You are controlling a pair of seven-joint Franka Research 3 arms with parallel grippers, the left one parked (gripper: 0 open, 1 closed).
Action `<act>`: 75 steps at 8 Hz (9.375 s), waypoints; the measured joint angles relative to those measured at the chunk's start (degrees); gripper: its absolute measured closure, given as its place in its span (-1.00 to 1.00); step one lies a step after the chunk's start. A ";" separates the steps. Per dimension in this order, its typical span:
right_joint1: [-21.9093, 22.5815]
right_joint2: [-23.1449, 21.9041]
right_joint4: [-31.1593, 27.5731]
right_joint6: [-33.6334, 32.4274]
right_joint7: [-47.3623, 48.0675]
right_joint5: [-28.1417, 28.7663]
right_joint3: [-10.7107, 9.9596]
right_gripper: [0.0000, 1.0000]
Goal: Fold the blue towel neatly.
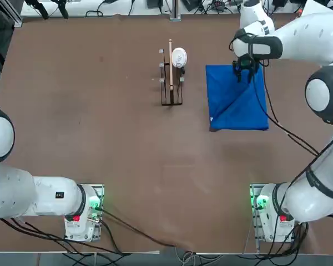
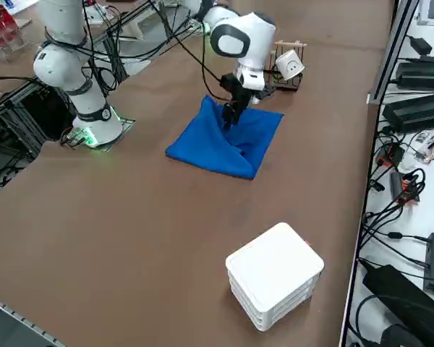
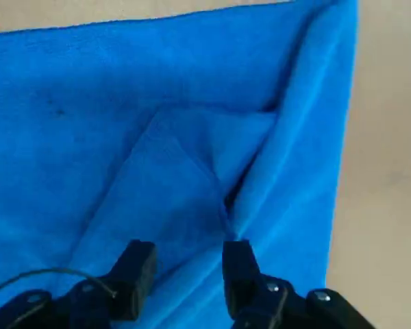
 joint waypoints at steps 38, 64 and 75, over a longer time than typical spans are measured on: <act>-2.98 3.82 2.16 -1.35 -11.57 0.08 1.17 0.46; 9.29 12.84 23.51 -2.06 -5.89 2.26 2.02 0.96; 10.75 19.11 31.04 -0.24 -5.99 1.10 1.93 0.96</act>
